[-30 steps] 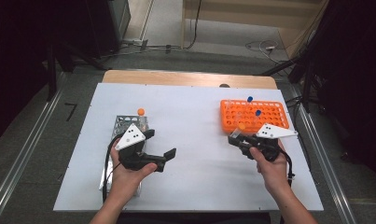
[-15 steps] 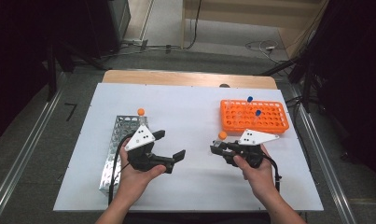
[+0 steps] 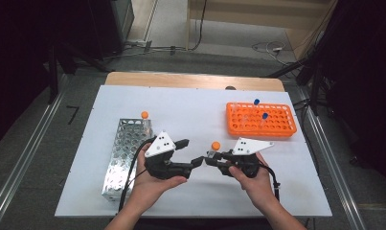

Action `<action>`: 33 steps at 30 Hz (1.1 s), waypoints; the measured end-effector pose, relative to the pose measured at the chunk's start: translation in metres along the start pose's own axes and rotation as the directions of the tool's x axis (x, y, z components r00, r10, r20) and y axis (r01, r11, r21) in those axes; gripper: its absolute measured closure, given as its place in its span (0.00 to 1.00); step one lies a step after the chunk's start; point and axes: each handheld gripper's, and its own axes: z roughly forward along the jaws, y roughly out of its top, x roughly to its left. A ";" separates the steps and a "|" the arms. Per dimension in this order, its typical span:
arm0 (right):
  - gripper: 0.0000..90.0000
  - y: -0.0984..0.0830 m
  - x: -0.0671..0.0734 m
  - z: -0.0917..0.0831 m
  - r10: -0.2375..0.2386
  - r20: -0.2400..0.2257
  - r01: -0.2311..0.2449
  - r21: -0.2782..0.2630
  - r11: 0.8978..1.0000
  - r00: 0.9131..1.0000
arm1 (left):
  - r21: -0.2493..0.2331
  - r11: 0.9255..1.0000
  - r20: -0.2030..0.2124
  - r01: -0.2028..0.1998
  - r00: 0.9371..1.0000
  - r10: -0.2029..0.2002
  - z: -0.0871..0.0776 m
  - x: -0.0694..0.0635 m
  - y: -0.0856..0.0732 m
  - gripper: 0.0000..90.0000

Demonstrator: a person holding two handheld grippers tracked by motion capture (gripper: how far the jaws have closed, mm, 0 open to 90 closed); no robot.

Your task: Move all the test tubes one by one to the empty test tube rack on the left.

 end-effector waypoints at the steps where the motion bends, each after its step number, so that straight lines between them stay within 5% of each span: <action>1: 0.80 0.000 0.002 0.002 -0.006 -0.007 0.006 0.003 1.000 1.000 | 0.001 1.000 0.005 0.000 1.000 0.000 0.001 -0.001 0.000 0.38; 13: 0.80 0.003 0.019 0.014 -0.047 -0.057 0.049 0.034 0.998 0.997 | 0.031 0.998 0.078 -0.050 0.996 0.048 0.011 -0.011 0.000 0.70; 25: 0.79 0.003 0.021 0.018 -0.034 -0.062 0.037 0.050 0.998 0.998 | 0.040 0.995 0.031 -0.089 0.996 0.088 0.010 -0.010 -0.001 0.83; 28: 0.69 0.003 0.020 0.017 -0.034 -0.046 0.036 0.045 0.998 0.998 | 0.034 0.995 0.025 -0.090 0.996 0.089 0.008 -0.009 0.000 0.83; 33: 0.36 0.003 0.014 0.009 -0.033 -0.046 0.034 0.026 0.999 0.998 | 0.019 0.996 0.007 -0.083 0.997 0.083 0.001 0.000 0.004 0.83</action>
